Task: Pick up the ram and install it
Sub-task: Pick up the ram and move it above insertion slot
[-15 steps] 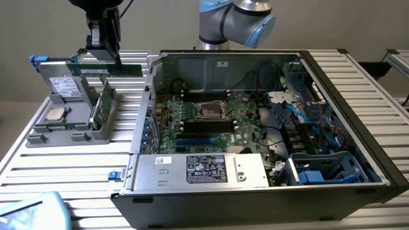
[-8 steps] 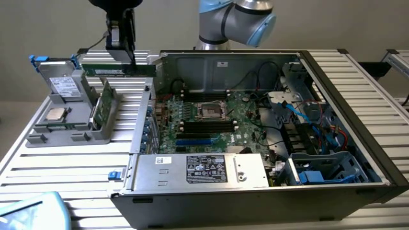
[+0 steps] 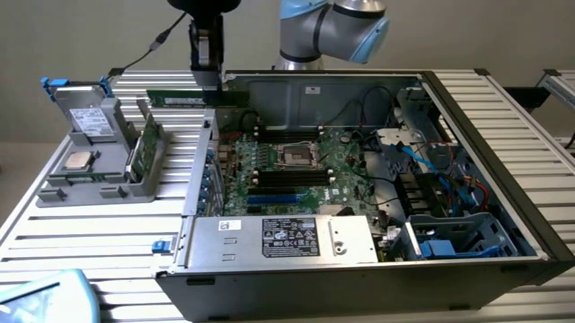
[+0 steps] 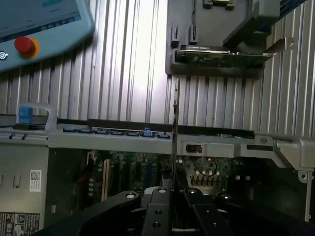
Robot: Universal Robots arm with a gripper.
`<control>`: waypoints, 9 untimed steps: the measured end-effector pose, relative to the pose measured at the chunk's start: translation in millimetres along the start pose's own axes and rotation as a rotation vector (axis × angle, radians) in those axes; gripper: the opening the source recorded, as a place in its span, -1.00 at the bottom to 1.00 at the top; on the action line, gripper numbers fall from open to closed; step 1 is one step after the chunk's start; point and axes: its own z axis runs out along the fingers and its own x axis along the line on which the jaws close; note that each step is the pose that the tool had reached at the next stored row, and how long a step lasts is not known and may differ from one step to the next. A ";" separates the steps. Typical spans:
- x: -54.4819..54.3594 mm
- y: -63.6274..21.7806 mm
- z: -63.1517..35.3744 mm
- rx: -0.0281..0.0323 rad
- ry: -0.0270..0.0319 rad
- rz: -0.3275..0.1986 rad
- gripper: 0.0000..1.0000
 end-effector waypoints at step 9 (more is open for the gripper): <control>3.1 -40.6 -3.6 -0.0001 0.0000 0.000 -0.73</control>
